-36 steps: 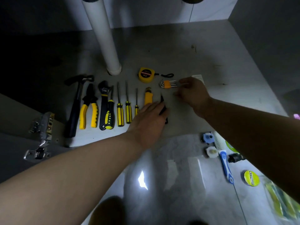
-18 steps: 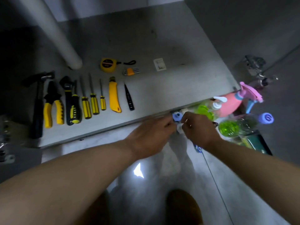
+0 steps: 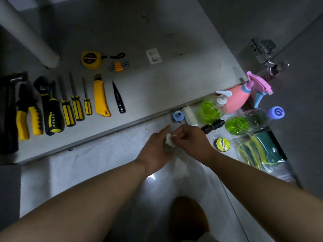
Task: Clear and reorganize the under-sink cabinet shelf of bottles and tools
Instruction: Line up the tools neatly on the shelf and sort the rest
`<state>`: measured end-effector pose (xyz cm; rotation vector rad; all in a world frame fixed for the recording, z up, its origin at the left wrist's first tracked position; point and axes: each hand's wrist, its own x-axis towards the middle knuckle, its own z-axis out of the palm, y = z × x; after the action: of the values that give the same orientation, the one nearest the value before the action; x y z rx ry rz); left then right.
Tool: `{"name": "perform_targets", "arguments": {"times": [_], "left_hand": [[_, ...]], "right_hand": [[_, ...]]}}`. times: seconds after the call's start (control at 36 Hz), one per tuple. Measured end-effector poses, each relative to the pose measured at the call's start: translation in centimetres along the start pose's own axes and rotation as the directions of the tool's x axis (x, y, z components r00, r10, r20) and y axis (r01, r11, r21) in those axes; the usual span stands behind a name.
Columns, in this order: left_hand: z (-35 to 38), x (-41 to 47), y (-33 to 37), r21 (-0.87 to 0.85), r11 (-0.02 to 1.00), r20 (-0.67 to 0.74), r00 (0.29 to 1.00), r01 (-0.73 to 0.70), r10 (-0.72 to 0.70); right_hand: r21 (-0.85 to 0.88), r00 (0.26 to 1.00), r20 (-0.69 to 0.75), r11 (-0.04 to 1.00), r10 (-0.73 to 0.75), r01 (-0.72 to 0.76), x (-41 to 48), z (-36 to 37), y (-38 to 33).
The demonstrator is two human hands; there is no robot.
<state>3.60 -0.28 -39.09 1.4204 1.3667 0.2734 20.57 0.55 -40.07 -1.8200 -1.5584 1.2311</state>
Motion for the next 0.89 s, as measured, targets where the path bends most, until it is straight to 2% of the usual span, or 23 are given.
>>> {"name": "perform_targets", "arguments": {"times": [0.06,0.11,0.17,0.22,0.25,0.33,0.42,0.53,0.61,0.67,0.75,0.83,0.89], "left_hand": [[-0.4,-0.2,-0.1,-0.076,0.996,-0.045,0.998,-0.045,0.042],[-0.7,-0.4,-0.2,-0.106,0.993,-0.082,0.996,-0.043,0.034],[-1.0,-0.7,-0.3,-0.109,0.994,-0.121,0.993,-0.005,-0.008],[-1.5,-1.0,-0.2,-0.093,0.996,-0.131,0.991,0.015,-0.028],[-1.8,-1.2,0.0,-0.088,0.996,-0.121,0.992,0.014,-0.025],[-3.2,-1.7,0.5,-0.086,0.996,-0.085,0.996,-0.01,0.002],[-4.7,-2.1,1.5,-0.036,0.998,-0.092,0.995,-0.046,0.043],[-7.6,-2.9,2.7,0.029,0.996,-0.081,0.993,-0.085,0.087],[-10.3,-3.6,3.5,0.092,0.991,-0.045,0.994,-0.096,0.1],[-12.1,-4.2,3.9,0.077,0.992,-0.052,0.993,-0.102,0.106],[-14.5,-4.6,4.3,0.038,0.993,-0.125,0.986,-0.109,0.113],[-16.1,-4.3,4.2,-0.107,0.989,-0.248,0.966,-0.103,0.074],[-16.6,-3.6,4.0,-0.228,0.968,-0.351,0.936,-0.103,0.017]], "right_hand": [[0.254,0.988,0.157,0.966,0.012,-0.053,-0.3,0.0,-0.5],[0.33,0.982,0.187,0.941,0.012,-0.074,0.0,-0.2,-0.7],[0.206,1.0,0.018,0.979,0.002,-0.006,0.9,-0.5,-0.7],[-0.058,0.975,-0.202,0.995,-0.093,0.083,2.0,-0.8,-0.5],[-0.179,0.959,-0.243,0.978,-0.147,0.105,2.6,-0.9,-0.4],[-0.381,0.979,-0.127,0.919,-0.159,0.1,4.2,-0.8,-0.4],[-0.502,0.976,-0.011,0.846,-0.217,0.182,4.9,-0.3,-0.9],[-0.577,0.971,-0.015,0.795,-0.24,0.188,5.1,0.3,-1.3],[-0.581,0.978,0.016,0.794,-0.208,0.178,4.1,0.3,-1.5],[-0.524,0.965,0.134,0.81,-0.227,0.263,3.0,0.0,-2.5],[-0.347,0.898,0.303,0.84,-0.32,0.416,1.5,-1.3,-5.8],[-0.22,0.881,0.245,0.862,-0.404,0.456,1.7,-3.1,-10.2],[-0.268,0.898,0.151,0.857,-0.413,0.439,3.3,-4.1,-12.7]]}}
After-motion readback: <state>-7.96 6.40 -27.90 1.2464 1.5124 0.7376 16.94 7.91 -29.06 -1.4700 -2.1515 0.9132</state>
